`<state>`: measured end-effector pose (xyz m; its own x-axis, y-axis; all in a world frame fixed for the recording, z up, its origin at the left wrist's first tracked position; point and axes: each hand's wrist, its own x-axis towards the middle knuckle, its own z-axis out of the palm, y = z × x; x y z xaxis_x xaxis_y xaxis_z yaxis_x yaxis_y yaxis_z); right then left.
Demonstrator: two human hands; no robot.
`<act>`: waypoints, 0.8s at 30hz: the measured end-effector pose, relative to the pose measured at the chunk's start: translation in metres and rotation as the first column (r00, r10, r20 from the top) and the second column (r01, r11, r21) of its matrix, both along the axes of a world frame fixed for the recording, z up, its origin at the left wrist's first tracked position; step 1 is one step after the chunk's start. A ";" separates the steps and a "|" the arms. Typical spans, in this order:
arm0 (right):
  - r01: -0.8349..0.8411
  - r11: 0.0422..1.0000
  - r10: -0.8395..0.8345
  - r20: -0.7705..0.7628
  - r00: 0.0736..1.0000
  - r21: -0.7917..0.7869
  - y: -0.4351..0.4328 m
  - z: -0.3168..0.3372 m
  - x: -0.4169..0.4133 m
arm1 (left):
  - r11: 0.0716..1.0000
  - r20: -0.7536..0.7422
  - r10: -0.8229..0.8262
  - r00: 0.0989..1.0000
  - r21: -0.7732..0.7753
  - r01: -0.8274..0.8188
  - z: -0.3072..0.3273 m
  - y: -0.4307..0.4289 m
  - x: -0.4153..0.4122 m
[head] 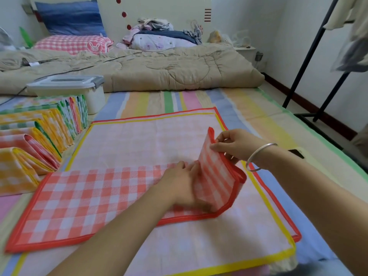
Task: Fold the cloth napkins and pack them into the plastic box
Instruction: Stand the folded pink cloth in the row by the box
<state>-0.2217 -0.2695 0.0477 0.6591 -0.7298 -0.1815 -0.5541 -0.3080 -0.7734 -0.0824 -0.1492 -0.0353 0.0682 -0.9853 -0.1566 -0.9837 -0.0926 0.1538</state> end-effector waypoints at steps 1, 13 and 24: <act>0.008 1.000 -0.008 0.016 1.000 0.012 0.005 0.001 0.008 | 1.000 -0.040 0.001 0.999 -0.005 -0.002 -0.001 0.001 0.004; -0.101 0.987 0.081 -0.158 0.984 -0.128 0.068 -0.032 0.088 | 0.646 -0.951 0.307 0.029 0.186 -0.740 -0.013 0.047 0.048; -0.089 0.970 0.040 -0.215 0.976 -0.226 0.090 -0.080 0.089 | 0.613 -0.801 0.423 0.423 -0.091 -0.785 -0.030 0.080 0.045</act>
